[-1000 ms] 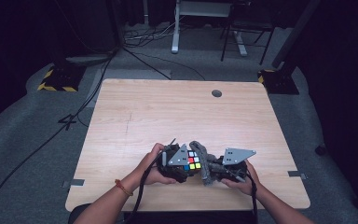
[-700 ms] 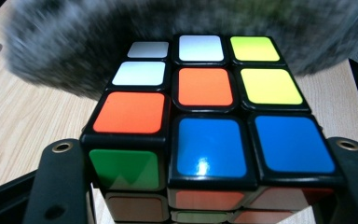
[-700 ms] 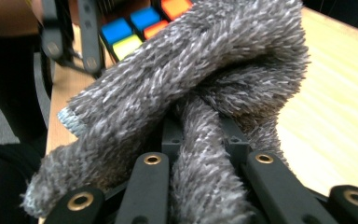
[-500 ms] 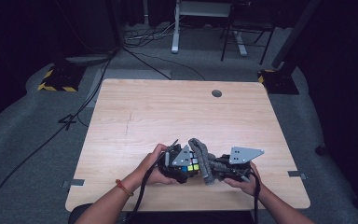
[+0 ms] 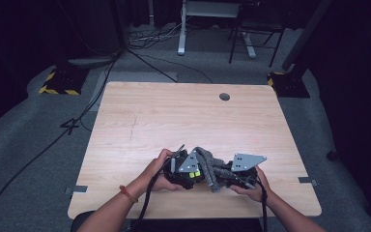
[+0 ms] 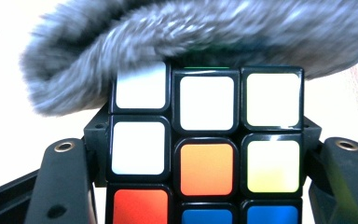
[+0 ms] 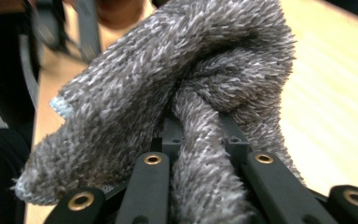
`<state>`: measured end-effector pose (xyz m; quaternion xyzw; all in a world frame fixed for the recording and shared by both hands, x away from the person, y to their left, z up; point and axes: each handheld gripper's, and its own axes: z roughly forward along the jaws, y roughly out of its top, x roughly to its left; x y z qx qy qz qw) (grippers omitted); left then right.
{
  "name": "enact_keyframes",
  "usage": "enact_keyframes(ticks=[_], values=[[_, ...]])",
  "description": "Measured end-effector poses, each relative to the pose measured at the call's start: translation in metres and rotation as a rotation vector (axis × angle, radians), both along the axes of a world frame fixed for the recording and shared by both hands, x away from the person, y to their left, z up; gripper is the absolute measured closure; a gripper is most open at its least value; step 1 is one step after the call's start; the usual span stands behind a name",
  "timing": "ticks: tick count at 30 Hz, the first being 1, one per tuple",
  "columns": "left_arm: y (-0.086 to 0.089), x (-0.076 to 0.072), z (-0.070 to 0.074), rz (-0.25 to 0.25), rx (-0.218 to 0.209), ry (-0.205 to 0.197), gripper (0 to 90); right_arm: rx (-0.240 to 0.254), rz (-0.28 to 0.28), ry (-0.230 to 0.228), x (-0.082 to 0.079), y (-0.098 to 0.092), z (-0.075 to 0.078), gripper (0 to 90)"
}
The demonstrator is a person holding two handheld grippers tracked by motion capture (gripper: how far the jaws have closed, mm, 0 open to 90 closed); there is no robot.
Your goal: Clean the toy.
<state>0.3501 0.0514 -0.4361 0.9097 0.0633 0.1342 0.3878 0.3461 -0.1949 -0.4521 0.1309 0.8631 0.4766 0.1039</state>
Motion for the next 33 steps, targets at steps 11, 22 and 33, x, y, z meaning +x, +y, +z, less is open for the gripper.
enact_keyframes(ticks=[11,22,33], values=[[-0.005,-0.002,-0.002,-0.003,0.03,-0.011,33.6,0.053,0.028,-0.063,-0.009,0.008,0.015,76.8],[0.005,-0.006,0.017,-0.029,-0.084,-0.03,33.7,-0.083,-0.032,0.02,0.005,0.001,-0.011,76.8],[0.006,-0.004,0.012,-0.032,-0.133,0.016,33.2,0.062,0.029,0.035,-0.001,-0.003,0.003,76.9]])
